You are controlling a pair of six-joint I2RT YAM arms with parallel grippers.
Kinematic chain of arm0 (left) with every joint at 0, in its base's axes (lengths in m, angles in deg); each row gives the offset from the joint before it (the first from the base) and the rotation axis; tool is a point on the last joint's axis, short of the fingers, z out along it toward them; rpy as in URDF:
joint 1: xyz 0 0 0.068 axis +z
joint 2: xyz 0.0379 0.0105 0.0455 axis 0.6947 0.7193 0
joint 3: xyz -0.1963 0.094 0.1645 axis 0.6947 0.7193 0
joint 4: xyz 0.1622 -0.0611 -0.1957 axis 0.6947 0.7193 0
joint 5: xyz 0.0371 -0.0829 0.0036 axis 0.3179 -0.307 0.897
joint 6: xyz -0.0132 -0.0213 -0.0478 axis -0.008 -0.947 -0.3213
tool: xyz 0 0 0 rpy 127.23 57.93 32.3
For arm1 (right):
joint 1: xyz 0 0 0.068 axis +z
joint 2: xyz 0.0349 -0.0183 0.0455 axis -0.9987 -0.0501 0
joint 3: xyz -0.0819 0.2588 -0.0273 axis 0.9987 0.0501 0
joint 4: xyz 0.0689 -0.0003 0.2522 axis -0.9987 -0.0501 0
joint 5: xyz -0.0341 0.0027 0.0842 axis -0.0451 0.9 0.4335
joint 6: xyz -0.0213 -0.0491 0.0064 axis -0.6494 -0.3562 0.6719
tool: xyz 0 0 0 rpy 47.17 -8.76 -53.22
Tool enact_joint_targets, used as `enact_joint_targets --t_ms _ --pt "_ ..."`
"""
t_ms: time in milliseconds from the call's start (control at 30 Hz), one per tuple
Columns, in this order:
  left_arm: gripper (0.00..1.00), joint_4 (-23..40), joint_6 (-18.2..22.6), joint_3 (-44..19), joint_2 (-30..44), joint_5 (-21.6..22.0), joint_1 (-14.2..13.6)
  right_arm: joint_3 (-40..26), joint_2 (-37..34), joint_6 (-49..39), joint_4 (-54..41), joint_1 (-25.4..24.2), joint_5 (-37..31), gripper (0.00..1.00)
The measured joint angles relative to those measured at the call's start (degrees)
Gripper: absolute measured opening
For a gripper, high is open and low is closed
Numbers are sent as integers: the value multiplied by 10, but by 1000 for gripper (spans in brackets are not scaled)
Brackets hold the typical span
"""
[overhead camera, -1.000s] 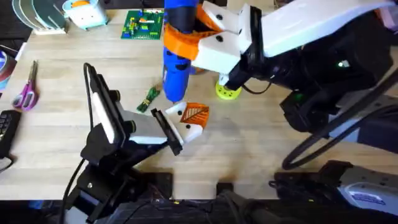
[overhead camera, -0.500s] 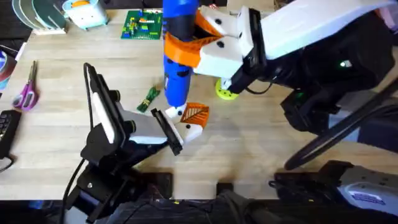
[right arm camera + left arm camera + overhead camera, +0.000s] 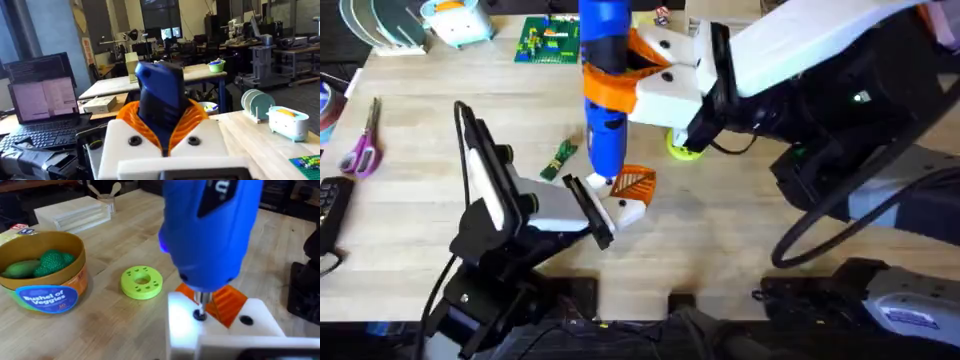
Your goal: Pick up the gripper from the table and insert it into the empty holder that is missing its gripper. Then pick up a screw, insert it into the mounting hole, and use the screwdriver to tighten it. Finally, clean up the table by picking up the vegetable and placing it into the bucket.
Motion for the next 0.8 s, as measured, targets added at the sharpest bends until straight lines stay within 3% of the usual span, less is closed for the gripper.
enact_joint_targets --t_ms 800 --pt "11 1 0 0 0 0 0 -7 0 -3 -49 -6 -8 23"
